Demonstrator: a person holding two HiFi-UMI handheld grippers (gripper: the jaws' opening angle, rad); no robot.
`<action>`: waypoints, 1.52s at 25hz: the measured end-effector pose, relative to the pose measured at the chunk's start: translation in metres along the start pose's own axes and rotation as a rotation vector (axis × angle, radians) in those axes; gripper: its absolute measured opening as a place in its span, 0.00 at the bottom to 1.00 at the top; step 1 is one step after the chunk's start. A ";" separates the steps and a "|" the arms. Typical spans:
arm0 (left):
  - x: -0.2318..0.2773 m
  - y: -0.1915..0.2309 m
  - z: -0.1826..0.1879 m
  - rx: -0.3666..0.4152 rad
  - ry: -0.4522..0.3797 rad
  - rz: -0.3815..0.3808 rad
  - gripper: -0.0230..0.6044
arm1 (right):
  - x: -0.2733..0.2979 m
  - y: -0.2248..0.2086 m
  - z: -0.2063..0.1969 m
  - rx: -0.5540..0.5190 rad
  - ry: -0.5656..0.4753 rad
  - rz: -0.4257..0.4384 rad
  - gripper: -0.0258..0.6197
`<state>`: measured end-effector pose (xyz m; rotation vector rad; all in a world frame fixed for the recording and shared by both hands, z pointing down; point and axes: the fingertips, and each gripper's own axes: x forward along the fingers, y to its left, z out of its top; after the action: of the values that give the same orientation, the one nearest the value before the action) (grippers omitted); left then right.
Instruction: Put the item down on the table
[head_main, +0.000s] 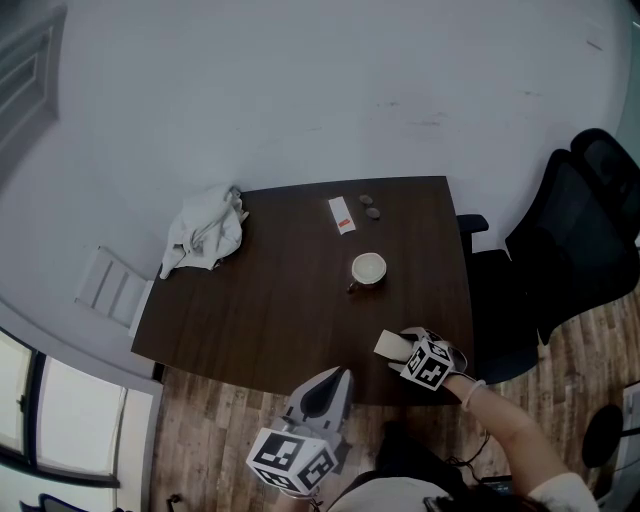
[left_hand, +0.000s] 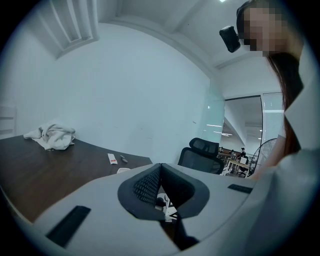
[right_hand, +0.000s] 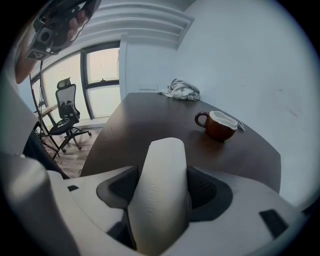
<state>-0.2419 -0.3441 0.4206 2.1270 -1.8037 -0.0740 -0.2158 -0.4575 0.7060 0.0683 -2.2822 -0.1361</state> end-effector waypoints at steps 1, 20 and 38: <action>0.001 0.002 0.001 -0.001 -0.002 -0.001 0.07 | 0.002 0.000 0.000 -0.002 0.008 0.006 0.52; 0.019 0.014 0.006 0.006 0.001 -0.031 0.07 | 0.004 -0.002 0.003 0.068 0.009 0.023 0.51; -0.016 -0.006 0.006 0.065 -0.019 -0.046 0.07 | -0.098 0.019 0.041 0.350 -0.307 -0.175 0.29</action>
<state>-0.2407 -0.3289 0.4103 2.2196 -1.7916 -0.0476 -0.1823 -0.4260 0.6081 0.4580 -2.5817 0.1764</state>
